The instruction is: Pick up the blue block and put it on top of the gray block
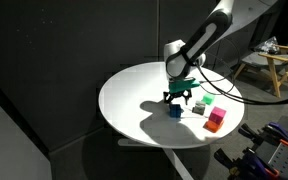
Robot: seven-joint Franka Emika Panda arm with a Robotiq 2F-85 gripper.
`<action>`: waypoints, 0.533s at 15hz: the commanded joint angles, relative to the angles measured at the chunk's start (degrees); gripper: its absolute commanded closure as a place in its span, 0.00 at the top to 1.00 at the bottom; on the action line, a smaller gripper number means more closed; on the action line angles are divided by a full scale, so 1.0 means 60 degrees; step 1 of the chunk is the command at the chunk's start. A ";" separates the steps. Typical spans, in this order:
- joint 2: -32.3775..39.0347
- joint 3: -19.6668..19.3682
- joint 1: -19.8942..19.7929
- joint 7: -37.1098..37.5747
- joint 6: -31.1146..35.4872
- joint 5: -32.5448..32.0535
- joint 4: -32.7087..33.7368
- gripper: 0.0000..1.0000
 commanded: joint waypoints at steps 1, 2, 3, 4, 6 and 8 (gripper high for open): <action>0.0119 -0.0121 0.0118 0.0241 -0.0177 -0.0184 0.0267 1.00; 0.0126 -0.0124 0.0119 0.0242 -0.0182 -0.0185 0.0275 1.00; 0.0138 -0.0126 0.0118 0.0243 -0.0188 -0.0183 0.0286 1.00; 0.0150 -0.0127 0.0118 0.0238 -0.0194 -0.0183 0.0297 1.00; 0.0185 -0.0129 0.0120 0.0239 -0.0211 -0.0178 0.0323 0.81; 0.0205 -0.0125 0.0116 0.0230 -0.0226 -0.0169 0.0344 0.66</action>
